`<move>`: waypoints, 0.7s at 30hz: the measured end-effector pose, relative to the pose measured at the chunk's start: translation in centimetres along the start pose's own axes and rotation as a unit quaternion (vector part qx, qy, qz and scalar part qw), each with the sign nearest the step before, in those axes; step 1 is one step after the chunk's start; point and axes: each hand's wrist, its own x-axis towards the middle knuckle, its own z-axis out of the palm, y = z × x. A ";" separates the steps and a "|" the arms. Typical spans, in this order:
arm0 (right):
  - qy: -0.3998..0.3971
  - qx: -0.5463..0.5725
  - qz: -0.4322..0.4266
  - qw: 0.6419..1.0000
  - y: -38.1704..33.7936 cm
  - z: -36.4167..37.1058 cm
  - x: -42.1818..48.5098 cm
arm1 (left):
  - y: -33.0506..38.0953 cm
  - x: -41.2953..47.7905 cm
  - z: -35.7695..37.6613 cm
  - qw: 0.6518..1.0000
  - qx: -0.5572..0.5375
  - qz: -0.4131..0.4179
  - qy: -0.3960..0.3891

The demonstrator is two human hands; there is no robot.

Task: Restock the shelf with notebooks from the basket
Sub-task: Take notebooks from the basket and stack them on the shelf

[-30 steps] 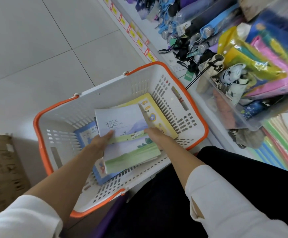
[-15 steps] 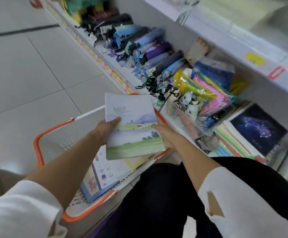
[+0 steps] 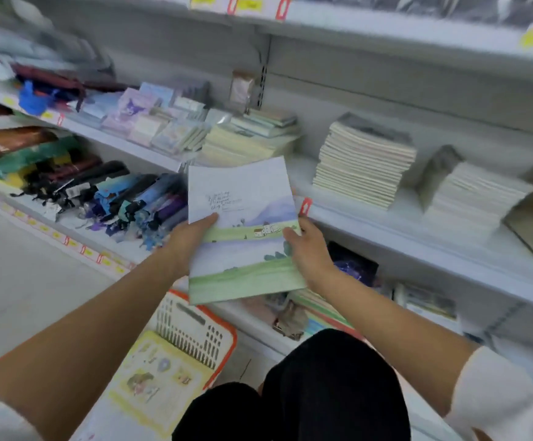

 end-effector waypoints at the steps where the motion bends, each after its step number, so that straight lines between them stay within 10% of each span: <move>1: 0.022 0.006 -0.004 1.000 -1.0 -1.8 0.3 | 1.3 0.1 1.9 1.000 0.009 0.018 -0.015; 14: 0.277 0.175 0.075 0.942 -9.5 -19.2 11.9 | 14.2 0.6 20.4 0.967 0.089 0.173 -0.167; 21: 0.202 0.123 0.065 0.969 -9.7 -21.2 14.6 | 14.4 4.7 23.8 0.961 0.103 0.190 -0.170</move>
